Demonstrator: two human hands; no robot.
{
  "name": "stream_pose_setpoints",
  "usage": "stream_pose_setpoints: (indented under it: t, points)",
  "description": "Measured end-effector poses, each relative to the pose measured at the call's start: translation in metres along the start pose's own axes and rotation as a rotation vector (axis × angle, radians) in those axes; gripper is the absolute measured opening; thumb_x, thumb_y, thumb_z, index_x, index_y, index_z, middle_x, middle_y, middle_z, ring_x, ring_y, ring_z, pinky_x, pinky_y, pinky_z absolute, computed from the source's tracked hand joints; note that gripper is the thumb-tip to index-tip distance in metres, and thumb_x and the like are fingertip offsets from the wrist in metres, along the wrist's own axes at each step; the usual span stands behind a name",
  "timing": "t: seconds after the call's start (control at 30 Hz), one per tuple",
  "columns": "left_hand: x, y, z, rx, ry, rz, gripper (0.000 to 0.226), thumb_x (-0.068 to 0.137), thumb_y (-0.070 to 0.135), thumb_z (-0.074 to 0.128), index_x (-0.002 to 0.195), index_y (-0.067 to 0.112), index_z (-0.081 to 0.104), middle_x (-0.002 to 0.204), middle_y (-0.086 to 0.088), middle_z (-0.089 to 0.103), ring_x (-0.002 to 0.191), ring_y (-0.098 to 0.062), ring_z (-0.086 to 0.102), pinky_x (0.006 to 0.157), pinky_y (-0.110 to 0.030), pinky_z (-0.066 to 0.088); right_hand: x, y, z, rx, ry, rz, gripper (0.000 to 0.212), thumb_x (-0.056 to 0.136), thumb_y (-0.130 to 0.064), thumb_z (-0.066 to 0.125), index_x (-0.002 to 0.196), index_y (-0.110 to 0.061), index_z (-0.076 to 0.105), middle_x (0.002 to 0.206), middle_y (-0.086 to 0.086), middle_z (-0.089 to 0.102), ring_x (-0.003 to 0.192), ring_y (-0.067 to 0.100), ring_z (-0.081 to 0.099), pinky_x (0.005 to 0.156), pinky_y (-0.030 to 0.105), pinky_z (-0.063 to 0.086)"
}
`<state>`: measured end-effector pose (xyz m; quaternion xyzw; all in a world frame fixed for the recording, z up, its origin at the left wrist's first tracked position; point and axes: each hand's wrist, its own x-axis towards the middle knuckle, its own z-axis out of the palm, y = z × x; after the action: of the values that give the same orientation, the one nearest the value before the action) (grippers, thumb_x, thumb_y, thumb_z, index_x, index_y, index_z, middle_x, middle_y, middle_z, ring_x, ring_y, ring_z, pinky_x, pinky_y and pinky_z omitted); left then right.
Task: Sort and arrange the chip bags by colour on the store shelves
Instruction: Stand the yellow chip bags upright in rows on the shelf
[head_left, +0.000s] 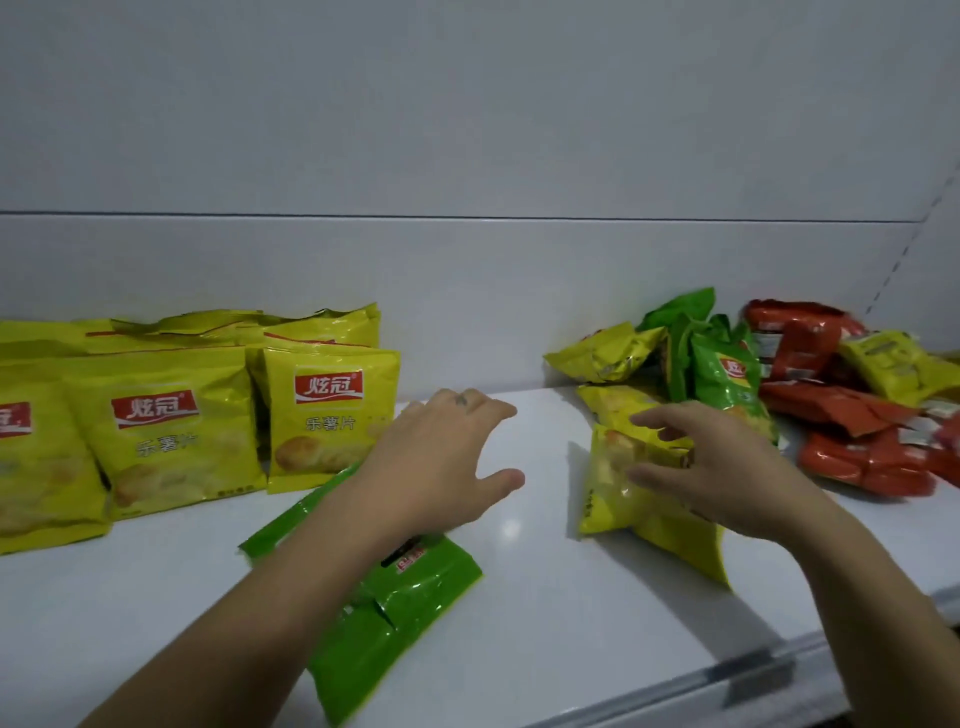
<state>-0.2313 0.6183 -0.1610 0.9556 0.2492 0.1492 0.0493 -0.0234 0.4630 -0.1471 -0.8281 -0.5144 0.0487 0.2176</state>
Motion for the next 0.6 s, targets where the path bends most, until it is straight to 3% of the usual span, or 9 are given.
stream_pose_setpoints:
  t: [0.07, 0.17, 0.23, 0.33, 0.4, 0.5, 0.6]
  points:
    - [0.007, 0.018, 0.007, 0.032, -0.061, 0.029, 0.068, 0.088, 0.059, 0.050, 0.146, 0.035, 0.025, 0.151, 0.009, 0.032, 0.135, -0.015, 0.031, 0.109, -0.036, 0.030, -0.008, 0.018, -0.008, -0.091, -0.076, 0.026, 0.069, 0.073, -0.051, 0.076, 0.134, -0.034, 0.050, 0.128, -0.005, 0.052, 0.114, 0.012, 0.050, 0.091, 0.030, 0.043]
    - [0.018, 0.045, 0.021, 0.042, -0.156, 0.079, 0.079, 0.085, 0.061, 0.054, 0.149, 0.042, 0.012, 0.155, 0.002, 0.025, 0.137, -0.021, 0.031, 0.109, -0.040, 0.031, -0.018, 0.040, -0.013, -0.289, -0.289, 0.038, 0.107, 0.063, -0.070, 0.070, 0.151, -0.037, 0.018, 0.154, -0.004, 0.027, 0.138, 0.018, 0.030, 0.110, 0.034, 0.032]
    - [0.024, 0.061, 0.033, 0.007, -0.233, 0.077, 0.087, 0.081, 0.063, 0.058, 0.148, 0.049, 0.003, 0.159, -0.005, 0.018, 0.140, -0.024, 0.029, 0.111, -0.041, 0.031, -0.022, 0.045, -0.008, -0.309, -0.357, 0.010, 0.120, 0.058, -0.076, 0.069, 0.152, -0.041, 0.002, 0.159, -0.007, 0.013, 0.142, 0.019, 0.026, 0.112, 0.036, 0.031]
    - [0.037, 0.071, 0.045, -0.329, -0.322, -0.030, 0.097, 0.078, 0.062, 0.065, 0.147, 0.052, -0.003, 0.159, -0.006, 0.021, 0.141, -0.021, 0.032, 0.110, -0.041, 0.036, -0.019, 0.049, 0.004, -0.228, -0.213, -0.100, 0.098, 0.072, -0.062, 0.069, 0.150, -0.042, 0.014, 0.154, -0.012, 0.023, 0.134, 0.016, 0.040, 0.101, 0.035, 0.042]
    - [0.047, 0.070, 0.046, -0.639, -0.242, -0.194, 0.096, 0.079, 0.059, 0.066, 0.150, 0.045, 0.004, 0.153, -0.001, 0.034, 0.130, -0.017, 0.047, 0.105, -0.037, 0.042, -0.012, 0.052, 0.007, -0.155, -0.097, -0.182, 0.074, 0.079, -0.046, 0.068, 0.143, -0.038, 0.033, 0.144, -0.013, 0.037, 0.126, 0.014, 0.047, 0.095, 0.034, 0.045]
    - [0.055, 0.069, 0.049, -0.710, -0.147, -0.419, 0.089, 0.081, 0.046, 0.071, 0.152, 0.029, 0.020, 0.149, -0.005, 0.040, 0.128, -0.017, 0.048, 0.103, -0.028, 0.040, 0.000, 0.056, 0.013, -0.022, -0.104, -0.275, 0.051, 0.077, -0.032, 0.072, 0.126, -0.033, 0.055, 0.128, -0.010, 0.049, 0.116, 0.012, 0.051, 0.091, 0.031, 0.046]
    - [0.054, 0.070, 0.055, -0.929, 0.002, -0.581, 0.082, 0.074, 0.020, 0.082, 0.143, 0.020, 0.038, 0.139, -0.010, 0.046, 0.114, -0.022, 0.057, 0.094, -0.036, 0.051, 0.005, 0.064, 0.018, 0.209, -0.078, -0.359, 0.045, 0.074, -0.023, 0.074, 0.117, -0.031, 0.062, 0.125, -0.013, 0.050, 0.112, 0.005, 0.053, 0.091, 0.030, 0.049]
